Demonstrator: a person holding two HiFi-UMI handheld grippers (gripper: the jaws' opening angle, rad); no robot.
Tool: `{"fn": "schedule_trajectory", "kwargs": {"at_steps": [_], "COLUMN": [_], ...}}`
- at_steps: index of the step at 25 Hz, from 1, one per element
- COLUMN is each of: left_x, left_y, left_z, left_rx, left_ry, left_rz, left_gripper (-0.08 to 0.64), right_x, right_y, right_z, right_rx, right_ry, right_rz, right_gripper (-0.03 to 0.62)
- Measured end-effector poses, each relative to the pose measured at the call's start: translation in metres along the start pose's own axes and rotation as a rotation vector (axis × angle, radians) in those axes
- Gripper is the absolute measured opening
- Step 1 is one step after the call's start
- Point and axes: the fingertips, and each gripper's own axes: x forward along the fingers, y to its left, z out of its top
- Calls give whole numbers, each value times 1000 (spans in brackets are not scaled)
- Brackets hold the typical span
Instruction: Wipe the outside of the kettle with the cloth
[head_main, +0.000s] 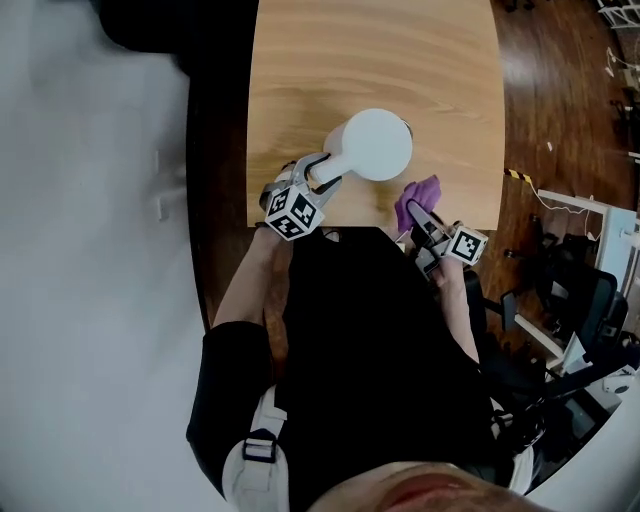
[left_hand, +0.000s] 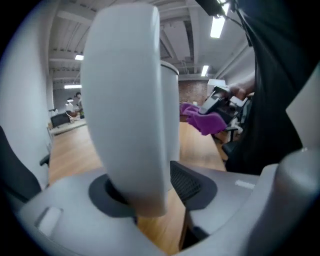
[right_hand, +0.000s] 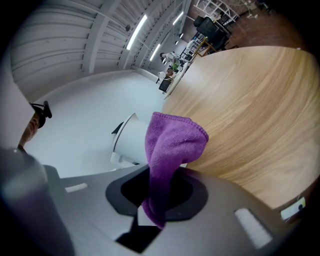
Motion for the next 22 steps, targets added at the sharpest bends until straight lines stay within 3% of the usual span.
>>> {"fn": "schedule_trajectory", "kwargs": {"at_steps": [3,5,8,10,11,13,16,18,20,22], "left_x": [4,1,2,2,3,7,32,54,74,79], "left_y": [5,-6,-28,-34,-34,-32,-39,-40,-36,-33], "left_z": [-1,4,-1,-21,-28,-31,-31,-38,-56,-74], "left_rx": [10,-97,-315,-387,-394,-332,-143,-77,-92,-160], "left_ry": [73,96,62,38,19,-1,107,153,158,158], "left_rz": [14,-10,-29,-21,-7,40,130,176,176,152], "left_gripper": [58,54,55,58,61,69,72,61,60,57], "right_x": [-9,-21,-40,-42,-42,-47,-74,-90,-90,-83], "right_y": [-2,-2,-14,-33,-44,-62,-83,-104,-131,-141], "right_z": [-2,-3,-12,-28,-37,-41,-30,-28,-34,-45], "right_rx": [0,-6,-20,-24,-24,-31,-44,-39,-28,-13], "right_ry": [9,3,-11,-23,-32,-51,-82,-100,-99,-87], "right_rz": [16,28,45,58,65,85,129,160,162,158], "right_gripper": [67,67,67,66,66,66,66,66,66,66]}}
